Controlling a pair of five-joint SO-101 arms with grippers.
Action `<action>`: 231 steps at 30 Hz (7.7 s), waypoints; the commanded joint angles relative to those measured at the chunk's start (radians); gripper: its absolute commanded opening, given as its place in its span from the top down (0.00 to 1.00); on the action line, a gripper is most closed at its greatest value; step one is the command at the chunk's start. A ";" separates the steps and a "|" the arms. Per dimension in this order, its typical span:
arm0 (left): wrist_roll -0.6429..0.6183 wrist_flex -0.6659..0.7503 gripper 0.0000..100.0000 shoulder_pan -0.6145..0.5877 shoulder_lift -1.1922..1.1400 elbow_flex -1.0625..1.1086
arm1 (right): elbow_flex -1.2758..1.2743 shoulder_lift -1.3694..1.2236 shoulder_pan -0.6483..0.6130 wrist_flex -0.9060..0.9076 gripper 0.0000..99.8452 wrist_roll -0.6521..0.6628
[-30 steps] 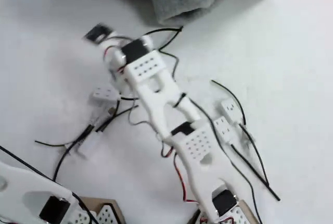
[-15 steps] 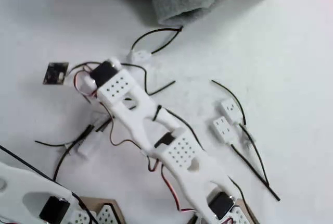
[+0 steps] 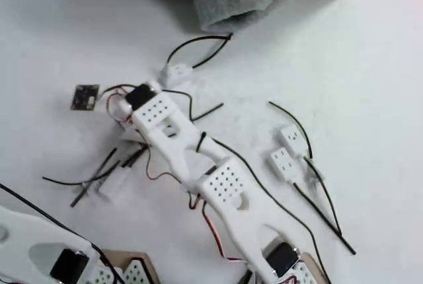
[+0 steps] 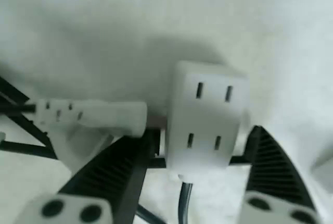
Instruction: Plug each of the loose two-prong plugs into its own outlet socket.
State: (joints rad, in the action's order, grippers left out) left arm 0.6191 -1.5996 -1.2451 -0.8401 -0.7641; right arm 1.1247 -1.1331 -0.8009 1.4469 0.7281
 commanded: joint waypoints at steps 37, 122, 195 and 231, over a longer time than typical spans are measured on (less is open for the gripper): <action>0.055 -0.025 0.65 0.065 0.070 0.087 | -0.301 0.789 0.440 0.274 0.84 -1.264; 0.057 0.124 0.65 0.094 0.065 0.212 | -0.494 0.463 0.687 0.053 0.98 -1.617; 0.063 0.138 0.65 0.093 0.076 0.203 | -0.950 0.591 0.004 0.271 0.74 -0.913; 0.063 0.226 0.65 0.081 0.067 0.212 | -1.051 0.799 -0.456 0.272 0.74 -0.560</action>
State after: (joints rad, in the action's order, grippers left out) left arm 0.6713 -1.4400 -1.1577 -0.8263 -0.5447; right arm 0.1074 -0.3920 -1.3380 1.7108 0.0836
